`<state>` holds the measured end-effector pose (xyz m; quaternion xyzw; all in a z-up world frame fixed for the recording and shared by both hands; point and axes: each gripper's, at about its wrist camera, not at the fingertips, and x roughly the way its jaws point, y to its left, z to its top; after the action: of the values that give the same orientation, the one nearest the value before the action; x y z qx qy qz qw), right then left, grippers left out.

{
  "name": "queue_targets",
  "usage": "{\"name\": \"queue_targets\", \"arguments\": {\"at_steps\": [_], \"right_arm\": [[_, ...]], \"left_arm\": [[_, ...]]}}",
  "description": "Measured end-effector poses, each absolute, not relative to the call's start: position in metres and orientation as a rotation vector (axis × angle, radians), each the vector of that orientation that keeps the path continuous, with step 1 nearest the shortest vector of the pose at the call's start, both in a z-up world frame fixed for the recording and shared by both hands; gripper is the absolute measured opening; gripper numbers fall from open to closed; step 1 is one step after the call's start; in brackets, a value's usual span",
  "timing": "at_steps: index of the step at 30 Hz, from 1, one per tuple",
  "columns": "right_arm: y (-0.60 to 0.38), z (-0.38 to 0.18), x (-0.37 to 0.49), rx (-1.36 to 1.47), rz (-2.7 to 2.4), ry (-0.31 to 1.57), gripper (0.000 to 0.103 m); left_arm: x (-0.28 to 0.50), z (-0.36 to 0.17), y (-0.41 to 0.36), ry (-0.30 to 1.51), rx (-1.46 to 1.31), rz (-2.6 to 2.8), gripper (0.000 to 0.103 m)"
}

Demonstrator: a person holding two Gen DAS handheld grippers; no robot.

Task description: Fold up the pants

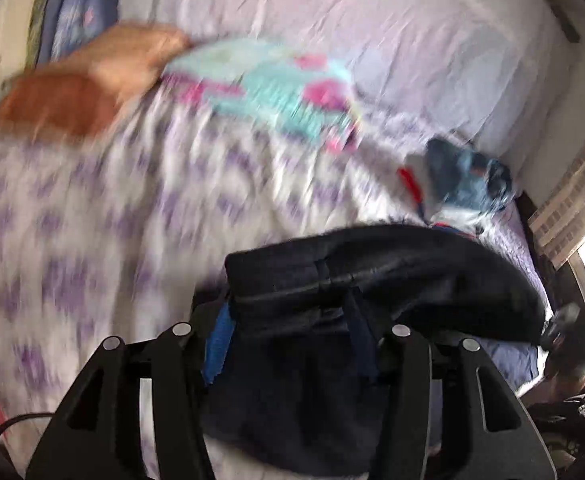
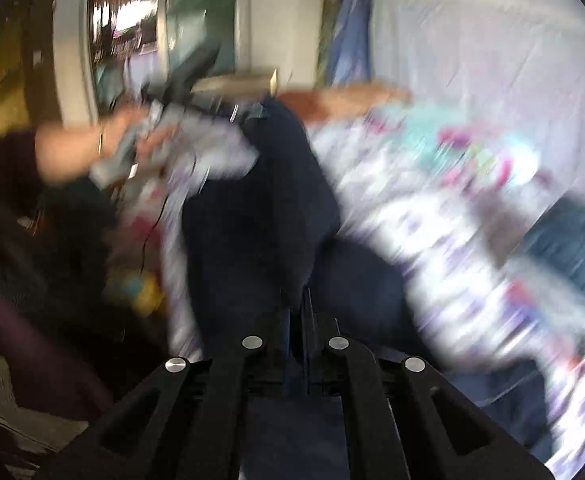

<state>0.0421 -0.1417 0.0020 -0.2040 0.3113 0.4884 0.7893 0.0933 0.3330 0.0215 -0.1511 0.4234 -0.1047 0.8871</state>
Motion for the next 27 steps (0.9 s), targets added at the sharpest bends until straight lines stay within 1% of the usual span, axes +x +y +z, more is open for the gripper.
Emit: {"name": "queue_targets", "arguments": {"at_steps": [2,4,6,8,9,11,13,15,18,21,27], "right_arm": [[-0.132,-0.033,0.034,-0.451,1.042,0.745,0.005],[-0.129,-0.052,0.039,-0.414,1.025,0.799,0.005],[-0.127,-0.065,0.041,-0.409,1.000,0.812,0.005],[-0.128,-0.065,0.040,-0.369,0.997,0.817,0.005],[-0.130,-0.064,0.040,-0.361,0.997,0.813,0.005],[-0.131,-0.062,0.040,-0.339,1.002,0.806,0.005],[-0.136,-0.061,0.038,-0.323,1.001,0.797,0.005],[-0.142,-0.059,0.040,-0.287,1.002,0.793,0.005],[-0.152,-0.058,0.041,-0.250,1.001,0.788,0.005],[-0.155,-0.058,0.038,-0.223,1.000,0.787,0.005],[-0.156,-0.057,0.038,-0.184,0.998,0.781,0.005]], "left_arm": [[0.086,0.001,0.340,0.956,-0.349,-0.193,0.054],[0.079,-0.016,0.346,1.021,-0.367,-0.158,0.054],[0.071,-0.025,0.352,1.062,-0.386,-0.138,0.054],[0.063,-0.025,0.358,1.062,-0.428,-0.143,0.055],[0.059,-0.024,0.362,1.055,-0.458,-0.150,0.057],[0.051,-0.017,0.371,1.019,-0.541,-0.165,0.062],[0.047,-0.010,0.375,0.981,-0.617,-0.183,0.071],[0.048,-0.007,0.370,0.962,-0.658,-0.203,0.072],[0.053,-0.010,0.357,0.981,-0.679,-0.216,0.072],[0.059,-0.015,0.336,1.012,-0.647,-0.173,0.075],[0.063,-0.022,0.322,1.143,-0.614,-0.072,0.075]]}}
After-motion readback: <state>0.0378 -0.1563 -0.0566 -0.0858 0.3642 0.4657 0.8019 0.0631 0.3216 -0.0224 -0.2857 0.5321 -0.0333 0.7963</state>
